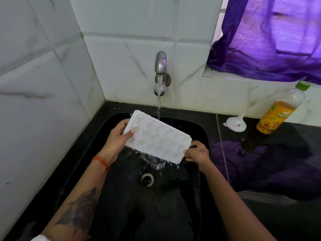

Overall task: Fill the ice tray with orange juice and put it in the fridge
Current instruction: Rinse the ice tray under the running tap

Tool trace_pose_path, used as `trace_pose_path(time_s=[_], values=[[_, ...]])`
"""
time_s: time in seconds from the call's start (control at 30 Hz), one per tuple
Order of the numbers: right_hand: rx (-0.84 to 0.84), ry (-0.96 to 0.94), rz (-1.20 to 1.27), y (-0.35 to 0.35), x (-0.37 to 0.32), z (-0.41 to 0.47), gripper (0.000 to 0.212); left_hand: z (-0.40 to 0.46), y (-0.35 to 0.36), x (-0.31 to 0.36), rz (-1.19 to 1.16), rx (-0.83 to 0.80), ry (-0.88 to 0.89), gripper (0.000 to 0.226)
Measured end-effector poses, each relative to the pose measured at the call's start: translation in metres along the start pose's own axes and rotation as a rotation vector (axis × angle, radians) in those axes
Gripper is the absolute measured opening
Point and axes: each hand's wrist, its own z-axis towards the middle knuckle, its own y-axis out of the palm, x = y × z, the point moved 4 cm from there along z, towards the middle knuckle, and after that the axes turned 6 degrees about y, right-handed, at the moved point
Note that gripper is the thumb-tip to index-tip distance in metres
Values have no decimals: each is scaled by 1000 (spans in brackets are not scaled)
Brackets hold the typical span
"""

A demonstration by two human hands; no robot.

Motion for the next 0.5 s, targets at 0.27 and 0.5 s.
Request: trace_pose_path(time_s=[0.27, 0.5], values=[[107, -347, -99, -7, -23, -12, 36, -11, -25, -15, 54, 4, 70, 39], [61, -442, -244, -23, -64, -25, 20, -26, -29, -62, -211, 197, -160, 25]])
